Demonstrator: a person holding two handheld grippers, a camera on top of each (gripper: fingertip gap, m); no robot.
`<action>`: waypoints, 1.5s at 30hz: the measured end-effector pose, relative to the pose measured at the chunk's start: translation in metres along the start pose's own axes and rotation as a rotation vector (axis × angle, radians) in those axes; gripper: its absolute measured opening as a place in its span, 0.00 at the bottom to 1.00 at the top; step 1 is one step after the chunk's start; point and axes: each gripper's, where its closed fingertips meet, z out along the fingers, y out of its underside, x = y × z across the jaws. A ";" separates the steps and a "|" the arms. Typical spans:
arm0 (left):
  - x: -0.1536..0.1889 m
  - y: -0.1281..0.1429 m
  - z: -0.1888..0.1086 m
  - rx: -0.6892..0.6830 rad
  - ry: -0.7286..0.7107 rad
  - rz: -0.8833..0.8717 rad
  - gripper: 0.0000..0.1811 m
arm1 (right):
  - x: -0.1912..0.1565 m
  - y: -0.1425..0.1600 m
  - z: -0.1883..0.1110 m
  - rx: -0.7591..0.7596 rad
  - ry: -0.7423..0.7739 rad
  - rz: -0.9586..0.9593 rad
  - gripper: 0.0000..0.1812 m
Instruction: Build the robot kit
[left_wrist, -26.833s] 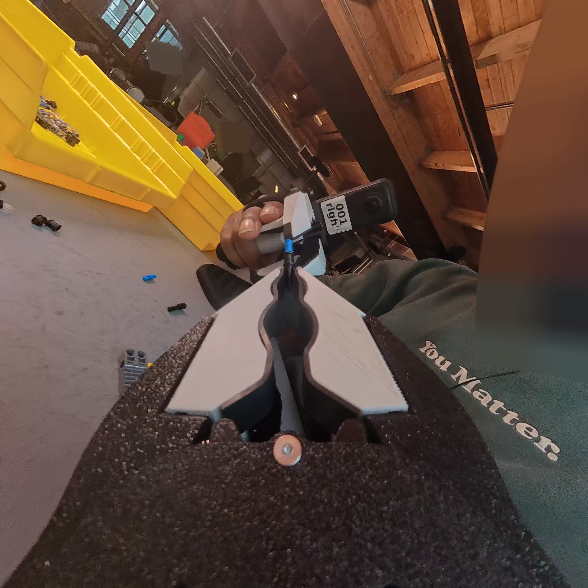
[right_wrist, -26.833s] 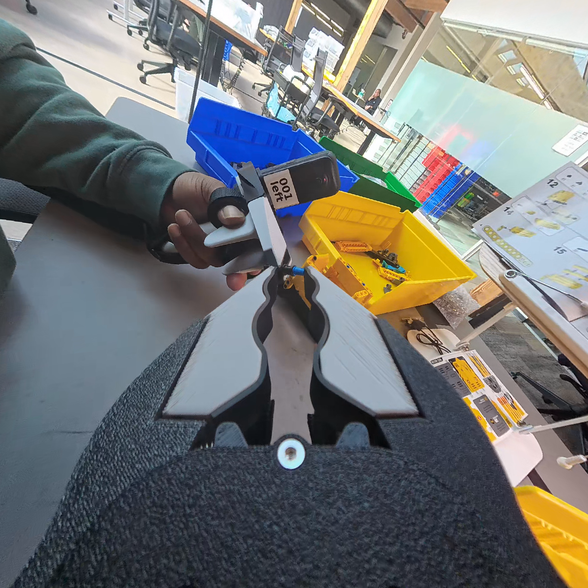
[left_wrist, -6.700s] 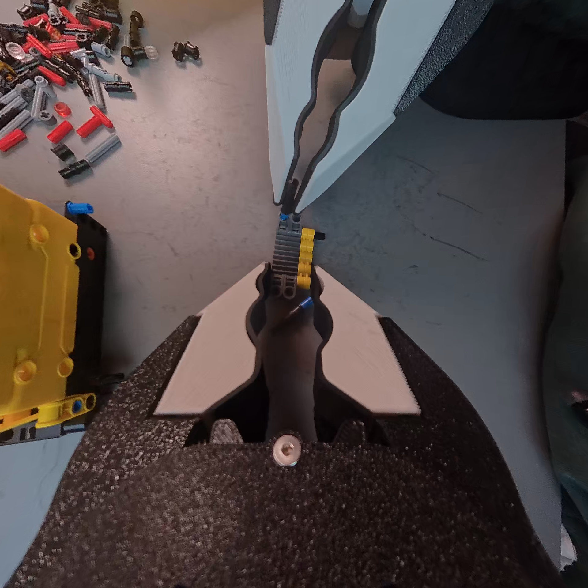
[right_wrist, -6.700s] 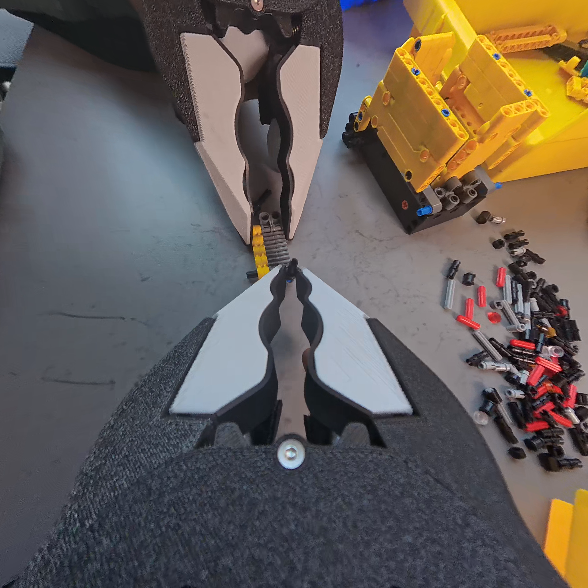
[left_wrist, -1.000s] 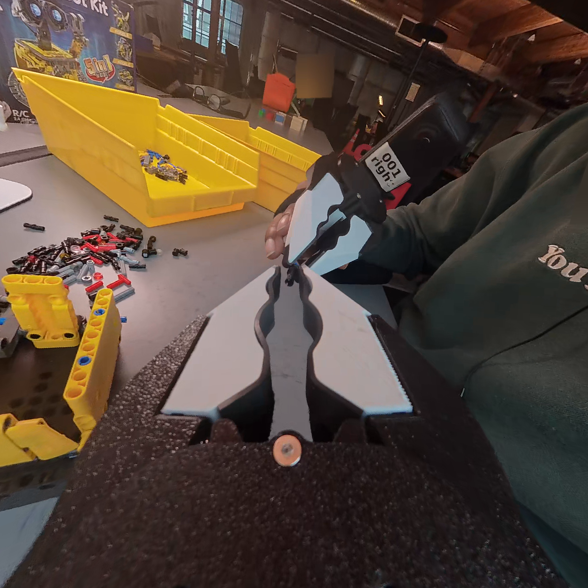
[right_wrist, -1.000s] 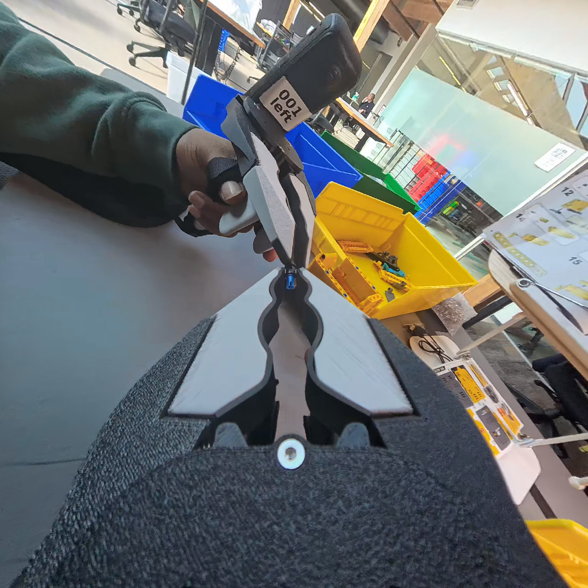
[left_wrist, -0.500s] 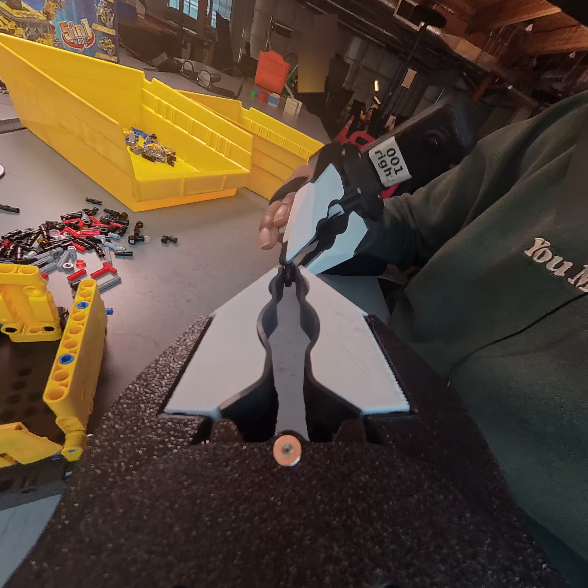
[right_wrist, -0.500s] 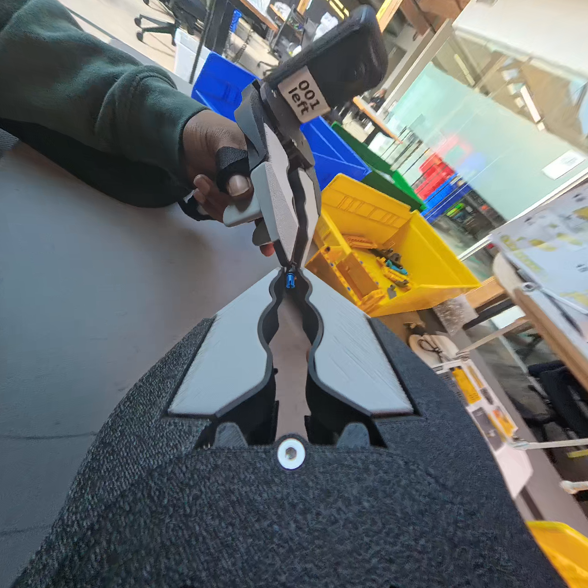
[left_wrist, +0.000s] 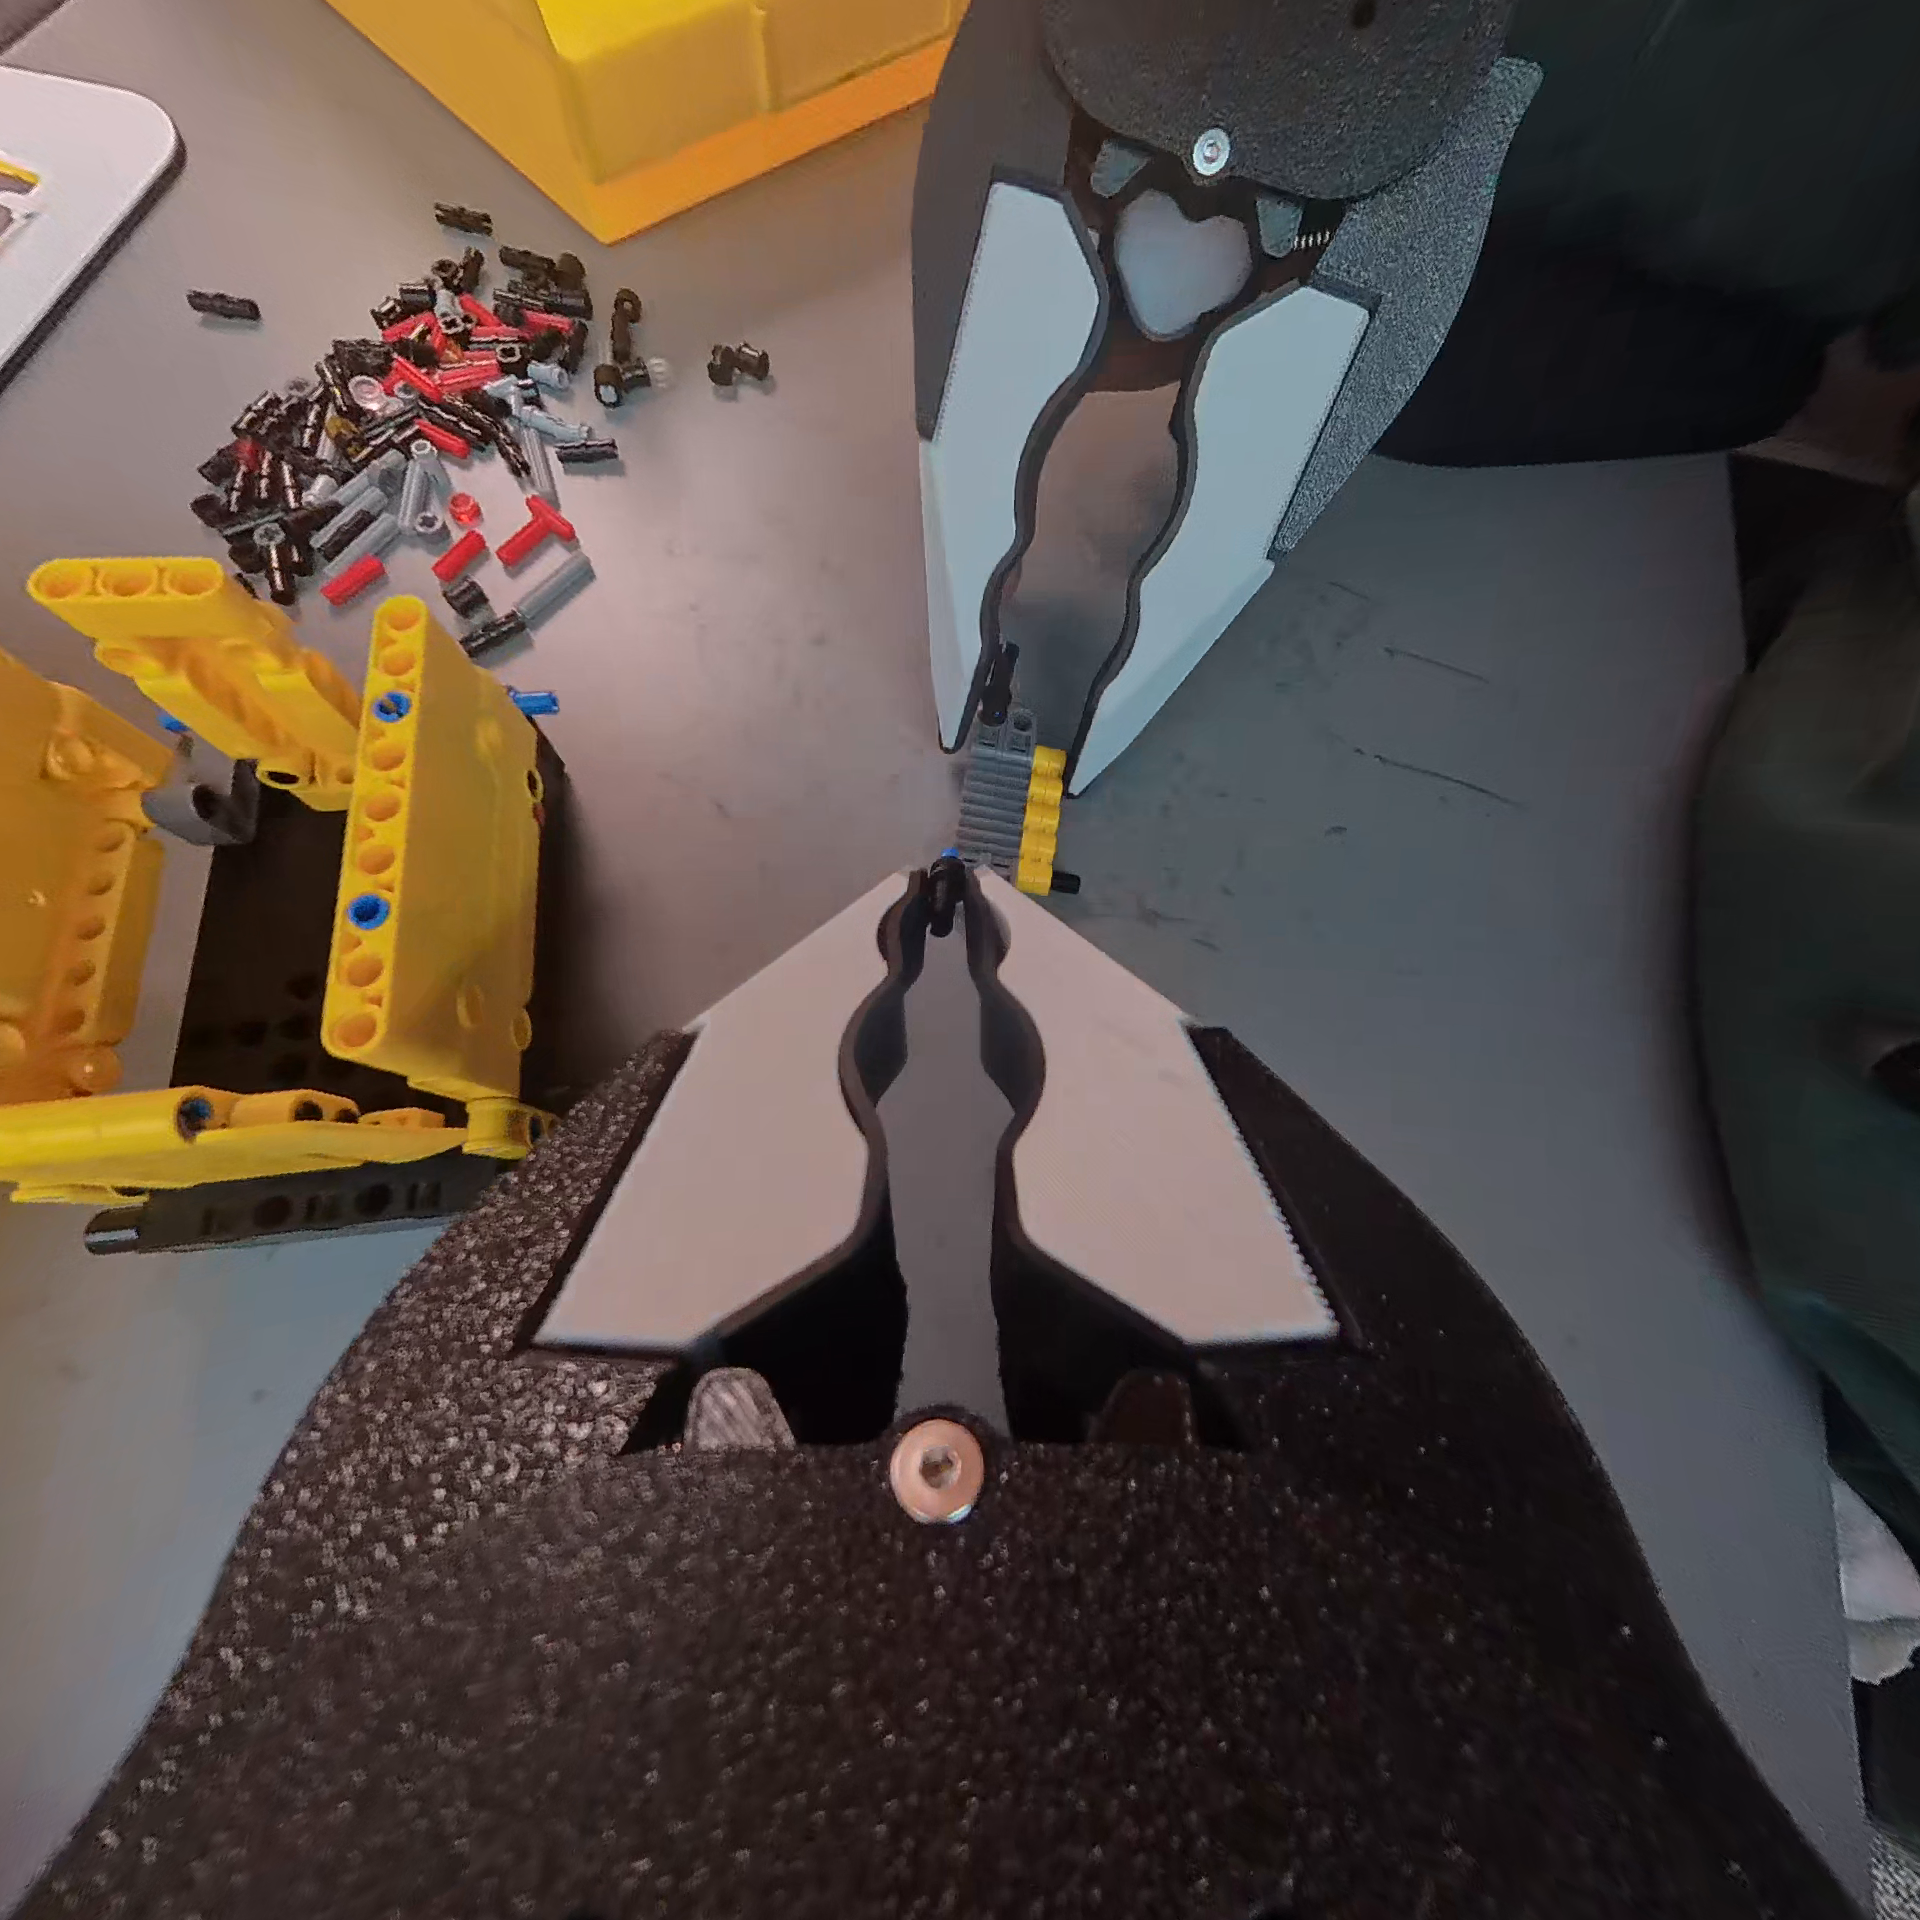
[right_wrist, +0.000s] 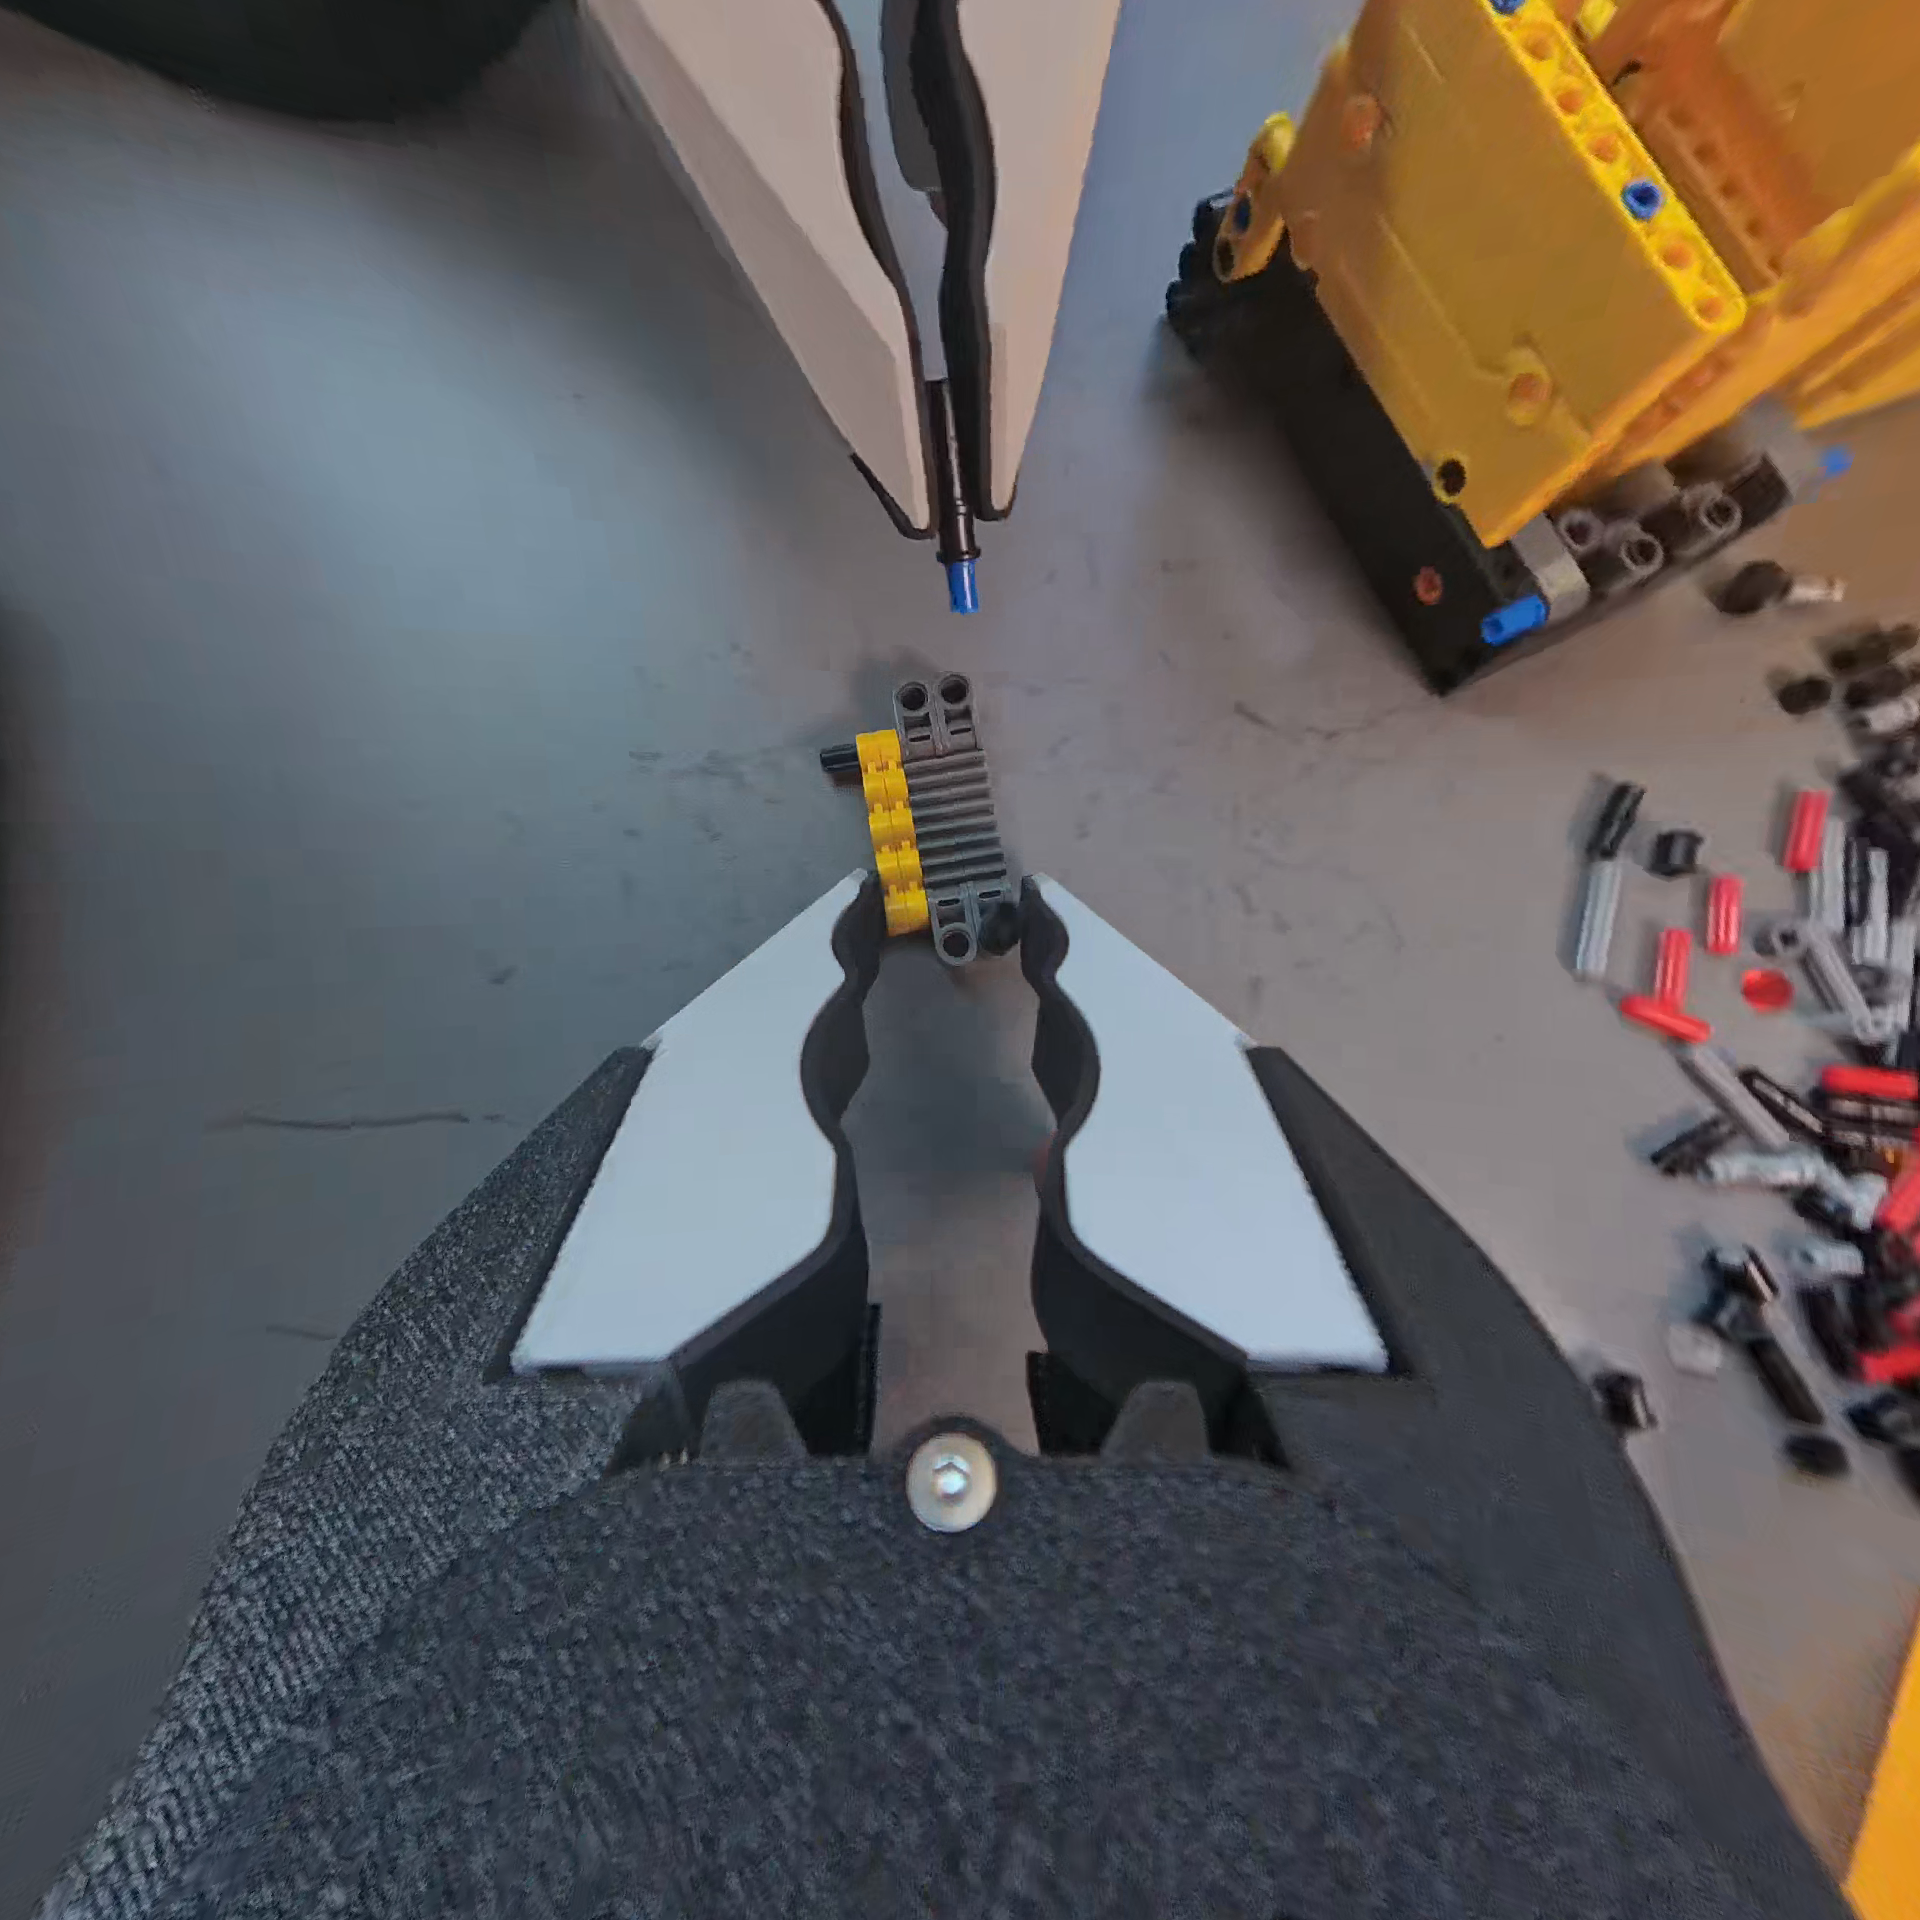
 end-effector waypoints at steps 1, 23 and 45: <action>0.001 0.000 0.000 -0.002 0.001 0.000 0.03 | 0.000 0.003 -0.002 -0.016 0.057 0.048 0.14; 0.016 0.003 0.025 -0.300 0.104 0.187 0.03 | -0.036 0.000 -0.008 0.087 -0.064 0.145 0.11; 0.007 0.005 0.031 -0.704 0.129 0.402 0.03 | -0.036 -0.002 -0.010 0.161 0.037 -0.035 0.07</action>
